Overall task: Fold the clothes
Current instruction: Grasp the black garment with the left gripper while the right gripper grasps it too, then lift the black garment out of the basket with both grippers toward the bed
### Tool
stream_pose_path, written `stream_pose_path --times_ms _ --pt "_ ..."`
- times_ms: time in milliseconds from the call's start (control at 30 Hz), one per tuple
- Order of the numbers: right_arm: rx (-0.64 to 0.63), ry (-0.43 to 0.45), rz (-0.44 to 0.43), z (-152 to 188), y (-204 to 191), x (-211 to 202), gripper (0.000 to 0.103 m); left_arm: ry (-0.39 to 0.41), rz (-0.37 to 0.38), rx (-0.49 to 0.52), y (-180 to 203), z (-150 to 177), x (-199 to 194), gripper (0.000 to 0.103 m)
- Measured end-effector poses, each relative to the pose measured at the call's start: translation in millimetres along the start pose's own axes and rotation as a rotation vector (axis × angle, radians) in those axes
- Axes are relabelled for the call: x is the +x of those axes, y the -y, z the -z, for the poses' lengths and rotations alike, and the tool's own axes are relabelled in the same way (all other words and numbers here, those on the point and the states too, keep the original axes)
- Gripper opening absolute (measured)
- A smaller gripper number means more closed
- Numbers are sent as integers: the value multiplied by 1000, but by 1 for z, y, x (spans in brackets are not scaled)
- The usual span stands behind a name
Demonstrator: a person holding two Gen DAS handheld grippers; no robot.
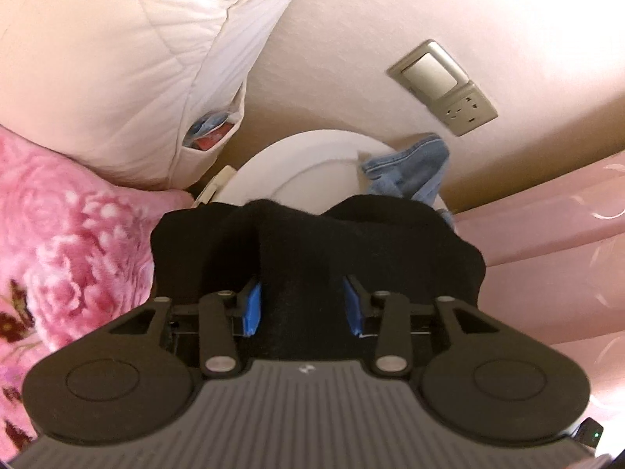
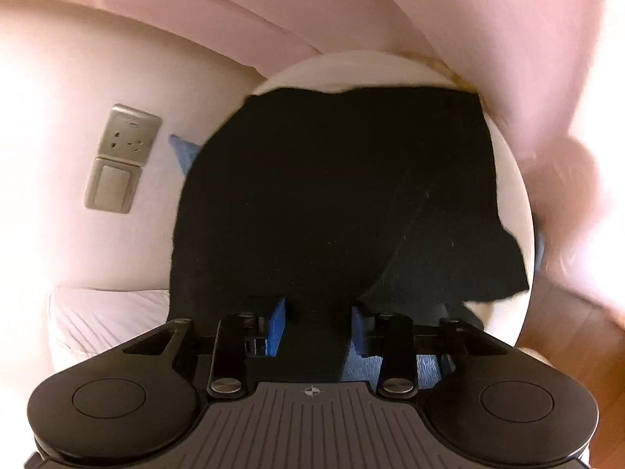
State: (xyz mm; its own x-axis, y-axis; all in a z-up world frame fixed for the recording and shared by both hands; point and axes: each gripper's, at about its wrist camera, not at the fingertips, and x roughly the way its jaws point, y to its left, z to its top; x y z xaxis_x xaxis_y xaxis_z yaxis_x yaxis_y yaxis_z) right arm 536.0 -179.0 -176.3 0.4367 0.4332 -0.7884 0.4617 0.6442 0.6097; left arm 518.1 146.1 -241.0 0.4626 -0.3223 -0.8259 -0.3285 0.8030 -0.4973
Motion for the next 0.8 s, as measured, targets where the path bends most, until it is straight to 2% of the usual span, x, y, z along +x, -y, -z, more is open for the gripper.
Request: stream_pose_path --times_ms 67,200,267,300,367,433,533,600,633,667,800 --pt "11 -3 -11 0 3 1 37 3 10 -28 -5 1 4 36" --pt "85 -12 -24 0 13 8 38 -28 50 -165 -21 -1 19 36" --pt "82 1 -39 0 13 9 38 -19 65 -173 -21 -2 23 33" --pt "73 14 -53 0 12 8 37 -13 62 -150 -18 -2 23 24" --pt "42 46 -92 2 8 2 21 8 60 -76 -8 -3 19 12" --pt "-1 81 -139 5 1 -7 20 34 61 -34 -4 0 15 11" --pt "-50 29 -88 5 -4 1 21 29 43 -40 -5 5 20 12" --pt "-34 11 -77 5 -1 5 21 30 47 -69 -7 9 23 7" --pt "-34 9 -79 5 -2 5 20 53 46 -39 -1 10 16 6" --pt "-68 23 -90 7 -8 1 11 76 45 -9 6 11 10 6" --pt "-224 94 -170 16 -40 -29 5 182 23 123 32 15 -23 5"
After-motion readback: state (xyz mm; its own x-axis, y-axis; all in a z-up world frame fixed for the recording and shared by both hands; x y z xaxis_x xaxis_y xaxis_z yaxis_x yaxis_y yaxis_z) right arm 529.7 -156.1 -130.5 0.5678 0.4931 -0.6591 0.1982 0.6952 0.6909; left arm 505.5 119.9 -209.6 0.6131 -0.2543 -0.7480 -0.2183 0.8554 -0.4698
